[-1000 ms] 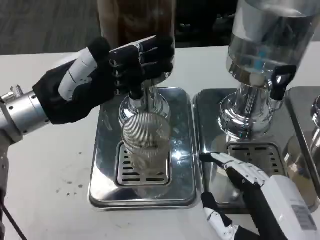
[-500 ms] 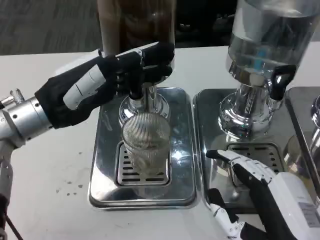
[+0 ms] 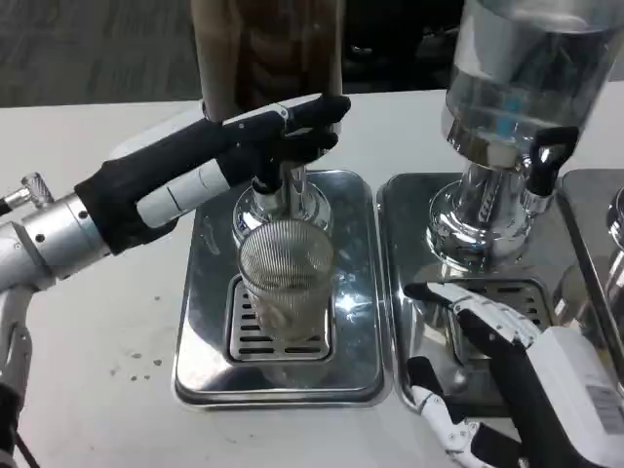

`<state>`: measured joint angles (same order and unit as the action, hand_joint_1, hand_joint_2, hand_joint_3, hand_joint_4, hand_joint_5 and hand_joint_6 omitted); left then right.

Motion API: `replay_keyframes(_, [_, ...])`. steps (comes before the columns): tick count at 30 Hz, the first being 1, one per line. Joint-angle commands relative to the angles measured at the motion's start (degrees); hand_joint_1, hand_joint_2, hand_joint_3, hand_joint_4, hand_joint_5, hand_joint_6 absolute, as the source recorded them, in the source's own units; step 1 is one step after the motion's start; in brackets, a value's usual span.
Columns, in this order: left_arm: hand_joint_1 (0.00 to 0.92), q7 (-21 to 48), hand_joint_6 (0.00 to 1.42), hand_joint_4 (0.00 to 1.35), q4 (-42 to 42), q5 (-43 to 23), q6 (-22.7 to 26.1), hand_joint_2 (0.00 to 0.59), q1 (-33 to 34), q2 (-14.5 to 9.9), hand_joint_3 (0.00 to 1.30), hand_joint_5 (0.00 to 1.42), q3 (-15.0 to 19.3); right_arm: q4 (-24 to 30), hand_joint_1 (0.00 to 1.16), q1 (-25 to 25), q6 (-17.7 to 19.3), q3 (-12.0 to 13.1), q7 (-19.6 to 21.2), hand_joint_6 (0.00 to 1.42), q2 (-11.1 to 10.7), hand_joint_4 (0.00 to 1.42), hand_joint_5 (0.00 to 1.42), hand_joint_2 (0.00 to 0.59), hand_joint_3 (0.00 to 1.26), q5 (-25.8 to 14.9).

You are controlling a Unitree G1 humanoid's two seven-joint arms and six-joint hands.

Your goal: Grasp the cup under the faucet to collect the drink, then remove the cup.

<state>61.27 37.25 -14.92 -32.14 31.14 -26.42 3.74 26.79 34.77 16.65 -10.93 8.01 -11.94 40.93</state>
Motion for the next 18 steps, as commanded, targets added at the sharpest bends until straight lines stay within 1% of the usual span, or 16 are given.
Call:
replay_keyframes(1, [0.0, -0.5, 0.0, 0.03, 0.0, 2.4, -2.6, 0.063, -1.7, -0.4, 0.11, 0.09, -1.6, 0.3, 0.53, -1.7, -0.8, 0.6, -1.4, 0.17, -0.1, 0.21, 0.21, 0.479, 0.27, -2.3])
replay_keyframes(5, [0.0, -1.4, 0.0, 0.03, -0.2, 3.0, -4.4, 0.061, -2.0, -0.7, 0.12, 0.09, -1.9, -0.1, 0.53, -3.0, -1.4, 1.0, -2.8, 0.19, 0.2, 0.21, 0.21, 0.478, 0.27, -5.6])
replay_keyframes(8, [0.0, -1.7, 0.0, 0.03, -0.4, 3.3, -5.0, 0.057, -2.2, -0.8, 0.12, 0.09, -2.0, -0.4, 0.51, -3.8, -1.8, 1.1, -3.8, 0.19, 0.4, 0.2, 0.21, 0.459, 0.27, -8.1])
replay_keyframes(10, [0.0, -2.1, 0.0, 0.03, -0.4, 3.8, -5.8, 0.054, -2.3, -0.9, 0.12, 0.09, -2.2, -0.7, 0.5, -4.3, -2.2, 1.3, -4.6, 0.21, 0.5, 0.2, 0.21, 0.457, 0.26, -10.2])
replay_keyframes(17, [0.0, -3.2, 0.0, 0.03, -0.4, 4.3, -7.3, 0.051, -2.4, -1.2, 0.12, 0.09, -3.1, -1.2, 0.51, -6.2, -3.5, 1.8, -7.5, 0.23, 0.9, 0.19, 0.21, 0.403, 0.23, -16.7])
replay_keyframes(18, [0.0, -3.3, 0.0, 0.03, -0.4, 4.4, -7.4, 0.051, -2.4, -1.3, 0.12, 0.09, -3.2, -1.3, 0.52, -6.5, -3.7, 1.9, -7.9, 0.23, 0.9, 0.19, 0.21, 0.384, 0.21, -17.4])
